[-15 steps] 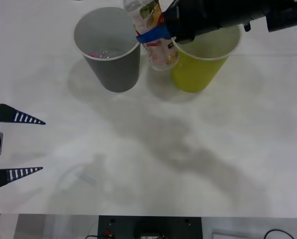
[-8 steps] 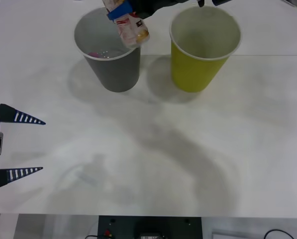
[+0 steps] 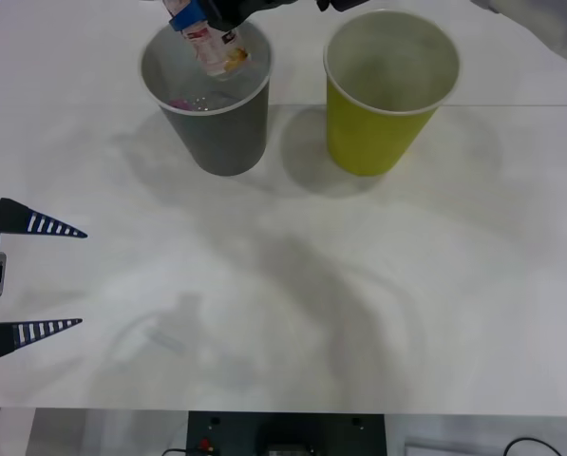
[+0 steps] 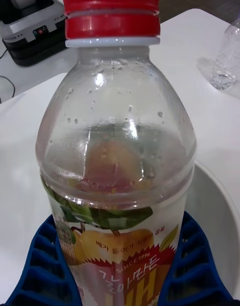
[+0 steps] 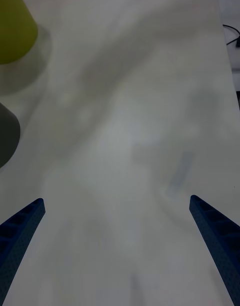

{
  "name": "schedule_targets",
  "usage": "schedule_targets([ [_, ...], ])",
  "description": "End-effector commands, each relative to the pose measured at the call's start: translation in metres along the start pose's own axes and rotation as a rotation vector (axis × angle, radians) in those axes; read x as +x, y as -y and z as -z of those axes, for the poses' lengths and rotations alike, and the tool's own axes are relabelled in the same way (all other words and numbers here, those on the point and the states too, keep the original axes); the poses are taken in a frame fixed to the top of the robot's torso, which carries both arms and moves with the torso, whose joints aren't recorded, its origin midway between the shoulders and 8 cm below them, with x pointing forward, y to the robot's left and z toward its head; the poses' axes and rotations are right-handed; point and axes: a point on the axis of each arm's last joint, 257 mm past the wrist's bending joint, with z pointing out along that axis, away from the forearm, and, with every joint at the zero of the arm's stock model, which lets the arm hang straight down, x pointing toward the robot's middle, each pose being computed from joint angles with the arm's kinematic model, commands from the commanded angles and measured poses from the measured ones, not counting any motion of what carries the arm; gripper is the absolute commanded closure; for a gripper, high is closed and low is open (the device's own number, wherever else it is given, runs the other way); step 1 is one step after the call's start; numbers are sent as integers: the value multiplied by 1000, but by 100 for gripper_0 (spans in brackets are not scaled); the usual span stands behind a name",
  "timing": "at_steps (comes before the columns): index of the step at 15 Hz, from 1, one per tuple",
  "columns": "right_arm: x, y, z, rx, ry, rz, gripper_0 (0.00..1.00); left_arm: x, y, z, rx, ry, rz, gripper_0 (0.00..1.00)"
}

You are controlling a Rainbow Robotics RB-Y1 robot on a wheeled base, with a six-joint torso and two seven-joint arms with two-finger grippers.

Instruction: Put the can into the green bin and the plastic bottle into the gray bin

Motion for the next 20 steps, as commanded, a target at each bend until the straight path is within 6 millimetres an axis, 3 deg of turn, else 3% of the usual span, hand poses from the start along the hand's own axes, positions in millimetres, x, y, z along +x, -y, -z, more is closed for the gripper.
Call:
schedule_targets([
  [1, -1, -4, -1, -13, 4, 10, 71, 0, 0, 0, 0, 0, 0, 0],
  [2, -1, -4, -1, -16, 5, 9, 32, 0, 0, 0, 0, 0, 0, 0],
  [3, -2, -3, 0, -17, 9, 4, 5, 0, 0, 0, 0, 0, 0, 0],
  [4, -2, -2, 1, -14, 10, 13, 0, 0, 0, 0, 0, 0, 0, 0],
  [10, -4, 11, 15, -2, 20, 14, 0, 0, 0, 0, 0, 0, 0, 0],
  [17, 18, 29, 84, -85, 8, -16, 0, 0, 0, 0, 0, 0, 0, 0],
  [20, 38, 33, 125, -106, 3, -3, 0, 0, 0, 0, 0, 0, 0, 0],
])
